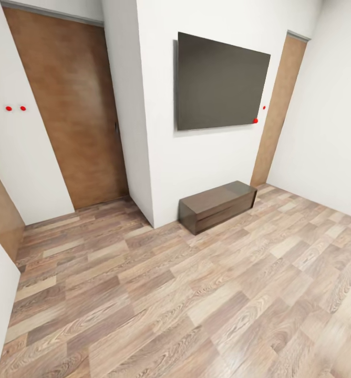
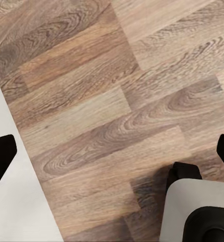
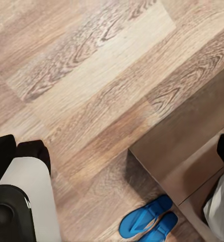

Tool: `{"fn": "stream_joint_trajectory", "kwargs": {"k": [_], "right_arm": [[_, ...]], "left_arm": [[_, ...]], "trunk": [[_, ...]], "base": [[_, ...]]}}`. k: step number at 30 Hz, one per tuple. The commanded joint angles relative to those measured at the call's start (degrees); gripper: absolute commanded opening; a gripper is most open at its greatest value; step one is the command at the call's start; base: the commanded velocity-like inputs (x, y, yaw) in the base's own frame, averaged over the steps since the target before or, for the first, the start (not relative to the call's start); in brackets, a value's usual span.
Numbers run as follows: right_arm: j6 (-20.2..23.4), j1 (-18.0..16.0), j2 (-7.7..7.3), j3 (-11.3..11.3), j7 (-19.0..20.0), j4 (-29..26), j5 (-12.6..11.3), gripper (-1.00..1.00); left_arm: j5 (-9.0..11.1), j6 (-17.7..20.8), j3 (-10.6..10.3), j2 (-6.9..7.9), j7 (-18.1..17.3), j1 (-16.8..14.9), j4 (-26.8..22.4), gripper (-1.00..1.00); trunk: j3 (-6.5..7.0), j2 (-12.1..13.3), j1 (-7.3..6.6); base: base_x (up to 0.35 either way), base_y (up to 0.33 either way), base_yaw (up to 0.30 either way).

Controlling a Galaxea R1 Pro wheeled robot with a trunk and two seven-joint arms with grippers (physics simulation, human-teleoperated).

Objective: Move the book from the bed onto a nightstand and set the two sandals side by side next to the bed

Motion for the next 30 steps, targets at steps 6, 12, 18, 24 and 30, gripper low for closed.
{"fn": "stream_joint_trajectory", "kwargs": {"k": [6, 12, 18, 24, 30], "right_arm": [[-0.2, 0.0, -0.02, -0.5, 0.2, 0.1, 0.6, 1.00], [-0.2, 0.0, -0.02, -0.5, 0.2, 0.1, 0.6, 1.00], [-0.2, 0.0, -0.02, -0.5, 0.2, 0.1, 0.6, 1.00], [-0.2, 0.0, -0.02, -0.5, 0.2, 0.1, 0.6, 1.00], [-0.2, 0.0, -0.02, -0.5, 0.2, 0.1, 0.6, 1.00]], "left_arm": [[0.6, -0.1, -1.2, 0.01, -0.1, 0.0, 0.0, 1.00], [0.6, -0.1, -1.8, 0.01, -0.1, 0.0, 0.0, 1.00], [0.6, -0.1, -2.0, 0.01, -0.1, 0.0, 0.1, 1.00], [0.6, -0.1, -2.0, 0.01, -0.1, 0.0, 0.1, 1.00], [0.6, -0.1, -2.2, 0.01, -0.1, 0.0, 0.1, 1.00]], "trunk": [[-0.06, 0.0, 0.03], [-0.06, 0.0, 0.03], [-0.06, 0.0, 0.03], [-0.06, 0.0, 0.03], [-0.06, 0.0, 0.03]], "base": [[0.309, 0.136, 0.000], [0.315, 0.127, -0.020], [0.321, 0.114, -0.171], [0.324, 0.107, -0.252], [0.325, 0.106, -0.269]]}}
